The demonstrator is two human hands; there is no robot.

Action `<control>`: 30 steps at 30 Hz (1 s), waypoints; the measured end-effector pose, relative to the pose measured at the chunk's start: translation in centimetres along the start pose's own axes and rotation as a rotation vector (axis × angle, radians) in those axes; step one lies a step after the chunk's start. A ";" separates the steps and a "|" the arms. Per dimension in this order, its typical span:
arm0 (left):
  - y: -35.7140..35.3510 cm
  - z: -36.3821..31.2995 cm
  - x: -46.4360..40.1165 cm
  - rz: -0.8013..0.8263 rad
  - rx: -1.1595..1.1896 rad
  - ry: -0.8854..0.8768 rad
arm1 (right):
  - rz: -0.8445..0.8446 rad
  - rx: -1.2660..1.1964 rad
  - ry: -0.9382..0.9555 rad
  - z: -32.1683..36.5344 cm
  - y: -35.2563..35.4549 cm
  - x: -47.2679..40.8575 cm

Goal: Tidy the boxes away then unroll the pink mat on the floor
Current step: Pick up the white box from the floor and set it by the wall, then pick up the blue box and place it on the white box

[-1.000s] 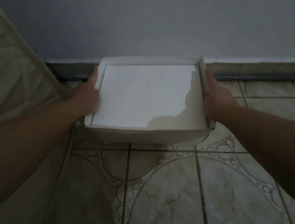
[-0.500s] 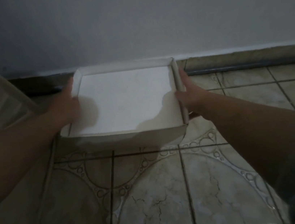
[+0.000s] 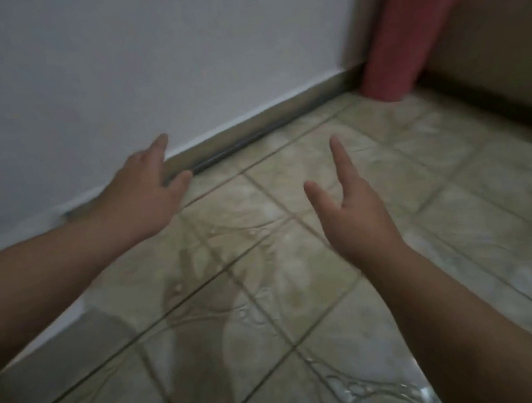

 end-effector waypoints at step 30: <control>-37.9 -51.9 46.1 1.149 0.141 -0.751 | -1.008 -0.166 -0.937 -35.5 40.1 54.6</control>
Point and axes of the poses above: each hand's wrist, its own x-axis away from the middle knuckle, its own y-axis out of the back of the hand, z = x × y, the point moved 8 cm from there along -x, towards the middle knuckle, and after that the axes turned 7 degrees about -x, right-handed, at the moved point
